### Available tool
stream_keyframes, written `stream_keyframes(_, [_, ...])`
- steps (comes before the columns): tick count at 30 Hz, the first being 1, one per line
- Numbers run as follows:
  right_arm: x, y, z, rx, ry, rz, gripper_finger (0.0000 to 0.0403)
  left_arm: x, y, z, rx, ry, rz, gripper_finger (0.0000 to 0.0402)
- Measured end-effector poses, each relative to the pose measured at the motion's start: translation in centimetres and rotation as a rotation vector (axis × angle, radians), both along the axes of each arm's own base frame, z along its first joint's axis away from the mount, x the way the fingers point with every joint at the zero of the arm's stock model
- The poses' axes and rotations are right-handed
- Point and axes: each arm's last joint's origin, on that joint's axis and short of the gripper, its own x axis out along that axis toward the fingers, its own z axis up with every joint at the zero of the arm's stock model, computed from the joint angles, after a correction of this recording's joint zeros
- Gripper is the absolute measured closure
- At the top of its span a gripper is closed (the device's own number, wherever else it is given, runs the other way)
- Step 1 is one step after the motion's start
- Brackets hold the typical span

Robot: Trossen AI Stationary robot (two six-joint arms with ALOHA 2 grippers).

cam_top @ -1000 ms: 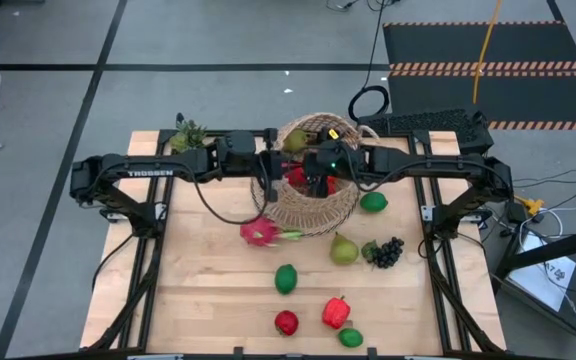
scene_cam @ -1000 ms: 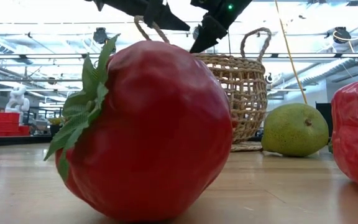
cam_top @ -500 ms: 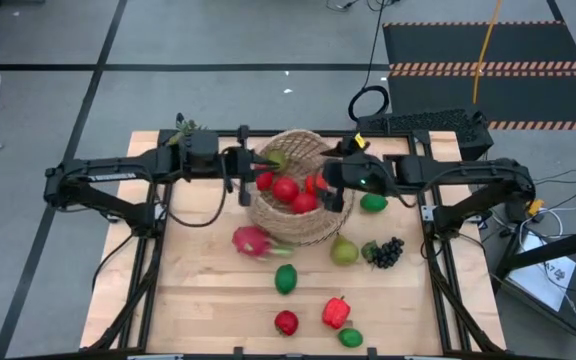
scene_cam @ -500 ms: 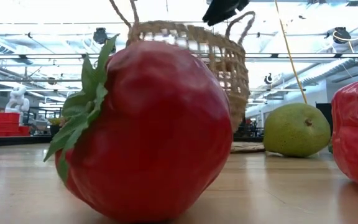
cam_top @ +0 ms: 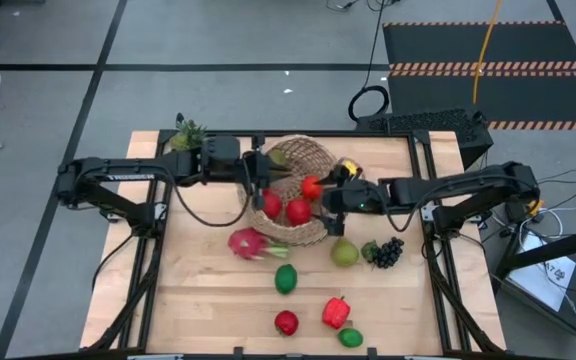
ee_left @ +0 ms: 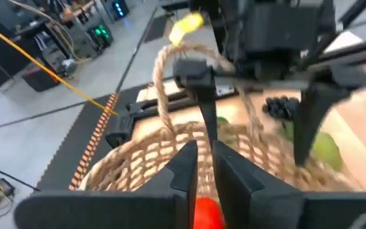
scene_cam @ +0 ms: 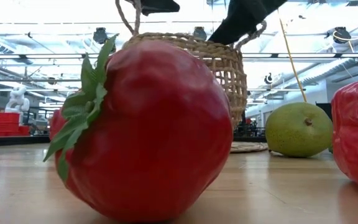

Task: Build produce basket
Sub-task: Adjust the basket on the mat

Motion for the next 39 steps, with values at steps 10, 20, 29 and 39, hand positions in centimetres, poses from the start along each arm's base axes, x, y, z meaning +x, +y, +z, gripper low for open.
stream_keyframes(10, [-0.2, -0.1, -1.4, -0.043, -0.012, -0.001, 0.0003, -1.0, -0.6, 2.3, -0.021, -0.144, 0.043, 0.0232])
stream_keyframes(20, [-1.5, -1.0, 0.0, -0.23, -0.032, -0.22, 0.0003, -4.8, -3.4, 4.3, -0.008, -0.133, 0.135, 0.0204])
stream_keyframes(29, [-3.0, 0.3, 2.2, -0.197, -0.149, -0.194, 0.0003, -7.6, -5.9, 2.1, -0.101, 0.129, 0.251, 0.0206])
stream_keyframes(39, [-4.8, 4.3, 5.1, -0.118, -0.354, -0.045, 0.0003, -9.9, -11.0, 0.7, -0.112, 0.214, 0.27, 0.0263])
